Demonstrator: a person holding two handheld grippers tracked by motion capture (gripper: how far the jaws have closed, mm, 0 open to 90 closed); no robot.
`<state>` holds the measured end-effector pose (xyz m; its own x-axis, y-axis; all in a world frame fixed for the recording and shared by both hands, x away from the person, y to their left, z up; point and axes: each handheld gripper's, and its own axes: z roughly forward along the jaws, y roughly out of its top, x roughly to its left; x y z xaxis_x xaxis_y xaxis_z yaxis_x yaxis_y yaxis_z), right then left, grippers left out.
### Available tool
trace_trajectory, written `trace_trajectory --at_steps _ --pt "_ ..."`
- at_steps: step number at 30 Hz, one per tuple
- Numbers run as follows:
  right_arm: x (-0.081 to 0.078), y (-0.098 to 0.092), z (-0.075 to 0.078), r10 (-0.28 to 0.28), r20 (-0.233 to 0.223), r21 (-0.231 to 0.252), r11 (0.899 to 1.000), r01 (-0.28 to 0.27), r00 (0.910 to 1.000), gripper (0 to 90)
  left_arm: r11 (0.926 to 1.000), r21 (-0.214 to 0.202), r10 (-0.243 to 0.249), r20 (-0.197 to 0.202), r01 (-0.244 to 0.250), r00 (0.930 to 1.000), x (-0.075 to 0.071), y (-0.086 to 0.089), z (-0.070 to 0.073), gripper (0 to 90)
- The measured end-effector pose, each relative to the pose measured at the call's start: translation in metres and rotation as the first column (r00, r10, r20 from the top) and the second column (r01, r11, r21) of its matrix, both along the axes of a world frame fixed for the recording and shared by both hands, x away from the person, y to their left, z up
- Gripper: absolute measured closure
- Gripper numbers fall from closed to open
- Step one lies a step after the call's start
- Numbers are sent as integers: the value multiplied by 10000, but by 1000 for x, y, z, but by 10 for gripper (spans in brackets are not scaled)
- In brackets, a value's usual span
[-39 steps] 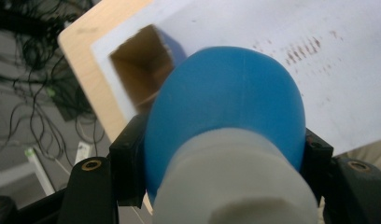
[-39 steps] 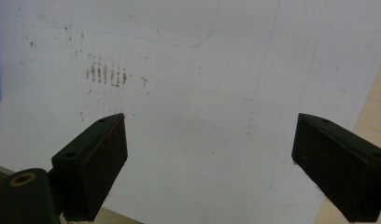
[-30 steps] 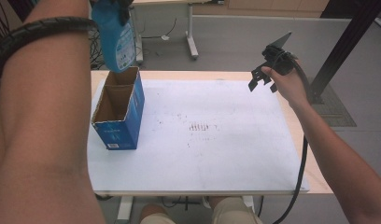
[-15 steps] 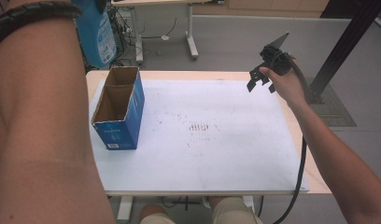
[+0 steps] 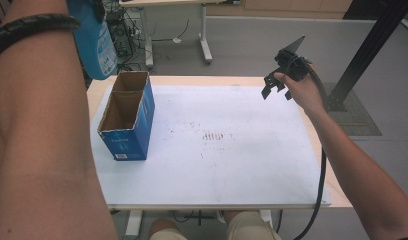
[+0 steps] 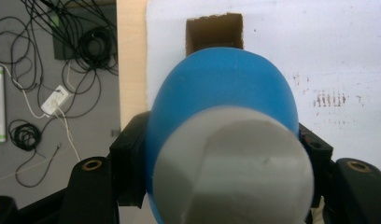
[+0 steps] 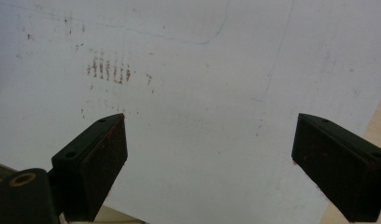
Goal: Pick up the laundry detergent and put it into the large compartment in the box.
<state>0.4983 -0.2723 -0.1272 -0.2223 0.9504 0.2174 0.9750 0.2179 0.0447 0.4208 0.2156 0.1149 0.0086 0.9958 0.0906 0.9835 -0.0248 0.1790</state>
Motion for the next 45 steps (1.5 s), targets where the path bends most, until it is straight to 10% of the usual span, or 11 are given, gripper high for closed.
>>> trace_trajectory --at_steps 45 --pt "-2 12 0 166 -5 -197 9997 -166 9999 106 9964 -741 337 -892 -403 9954 12 27 -93 367"
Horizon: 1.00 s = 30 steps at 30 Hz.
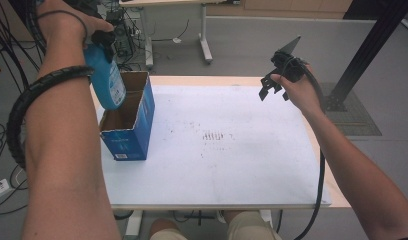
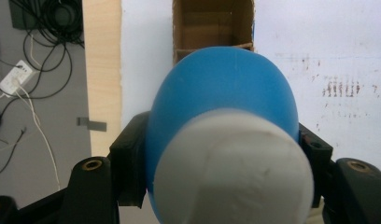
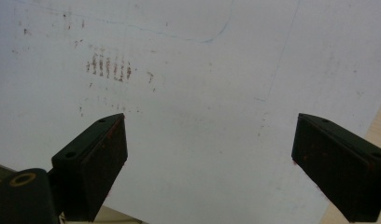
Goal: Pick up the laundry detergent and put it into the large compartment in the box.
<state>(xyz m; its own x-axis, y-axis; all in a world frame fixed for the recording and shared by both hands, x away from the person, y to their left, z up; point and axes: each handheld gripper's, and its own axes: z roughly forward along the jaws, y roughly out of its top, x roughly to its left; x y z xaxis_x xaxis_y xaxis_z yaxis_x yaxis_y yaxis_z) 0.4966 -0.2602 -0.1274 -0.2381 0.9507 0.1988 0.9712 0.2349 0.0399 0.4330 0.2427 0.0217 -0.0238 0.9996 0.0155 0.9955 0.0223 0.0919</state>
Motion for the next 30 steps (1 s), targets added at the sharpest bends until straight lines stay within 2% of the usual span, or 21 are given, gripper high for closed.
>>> trace_trajectory --at_steps 16,30 --pt "0 3 0 39 -28 -66 10000 -39 10000 106 9999 -168 17 -130 -19 9999 3 3 -36 368" --pt "0 4 -4 12 -63 -53 10000 -12 10000 106 9998 -177 -101 -194 98 9998 2 1 -80 368"
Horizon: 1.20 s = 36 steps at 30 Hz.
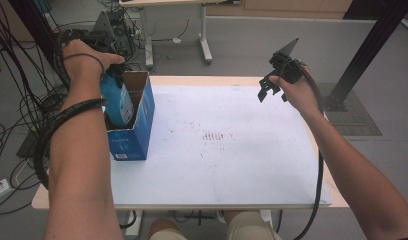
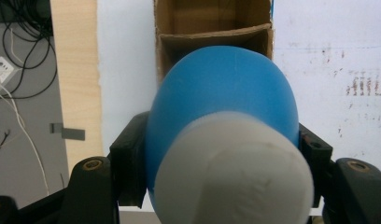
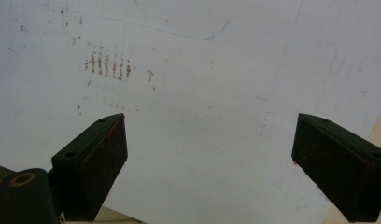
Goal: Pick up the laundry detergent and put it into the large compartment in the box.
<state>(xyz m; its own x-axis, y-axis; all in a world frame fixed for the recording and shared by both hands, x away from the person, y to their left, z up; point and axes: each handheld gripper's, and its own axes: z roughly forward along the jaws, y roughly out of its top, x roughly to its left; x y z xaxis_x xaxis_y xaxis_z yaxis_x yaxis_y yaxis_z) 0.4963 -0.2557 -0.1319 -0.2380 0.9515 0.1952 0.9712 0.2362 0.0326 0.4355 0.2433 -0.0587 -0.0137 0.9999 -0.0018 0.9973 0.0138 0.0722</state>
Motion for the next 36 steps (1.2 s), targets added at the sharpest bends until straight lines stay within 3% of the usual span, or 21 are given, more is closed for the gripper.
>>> trace_trajectory --at_steps 14,26,36 --pt "1 5 -3 60 -68 -99 9999 -61 10000 106 10000 -77 43 -85 -44 10000 -4 2 -42 368" --pt "3 10 -8 84 -189 -157 9998 -87 9998 106 10000 -81 1 -49 -1 10000 -7 0 -67 369" --pt "3 10 -10 81 -201 -141 9999 -84 9998 106 10000 -4 -94 -160 94 9998 -5 -5 -78 369"
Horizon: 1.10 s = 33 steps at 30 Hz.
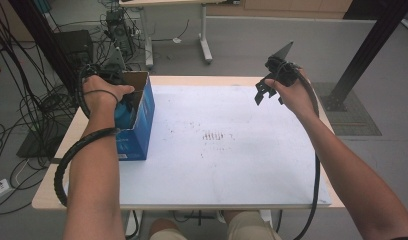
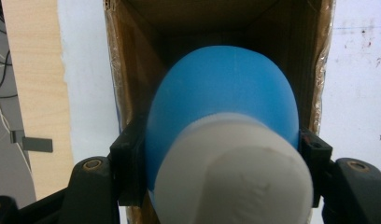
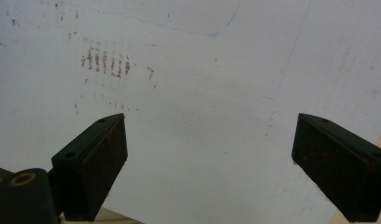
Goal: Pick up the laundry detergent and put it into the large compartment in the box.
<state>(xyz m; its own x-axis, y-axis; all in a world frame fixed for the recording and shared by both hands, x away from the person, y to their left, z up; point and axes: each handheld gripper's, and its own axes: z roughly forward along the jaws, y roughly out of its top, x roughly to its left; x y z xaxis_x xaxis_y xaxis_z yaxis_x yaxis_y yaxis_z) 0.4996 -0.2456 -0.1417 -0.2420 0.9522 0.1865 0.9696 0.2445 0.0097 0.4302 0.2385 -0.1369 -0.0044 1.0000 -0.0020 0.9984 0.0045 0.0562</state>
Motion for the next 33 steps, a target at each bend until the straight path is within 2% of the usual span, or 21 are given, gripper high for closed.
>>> trace_trajectory --at_steps 13,26,33 --pt "1 -1 -1 -4 -21 -21 10000 4 10000 106 9999 110 -83 -37 83 10000 0 -4 -11 370" --pt "2 0 -3 16 -60 -24 10000 -16 10000 106 9997 129 -215 -358 220 9991 4 -3 -27 369" --pt "2 -1 -3 -22 -58 -11 10000 22 10000 106 9995 154 -253 -353 259 9991 5 -4 -28 369"
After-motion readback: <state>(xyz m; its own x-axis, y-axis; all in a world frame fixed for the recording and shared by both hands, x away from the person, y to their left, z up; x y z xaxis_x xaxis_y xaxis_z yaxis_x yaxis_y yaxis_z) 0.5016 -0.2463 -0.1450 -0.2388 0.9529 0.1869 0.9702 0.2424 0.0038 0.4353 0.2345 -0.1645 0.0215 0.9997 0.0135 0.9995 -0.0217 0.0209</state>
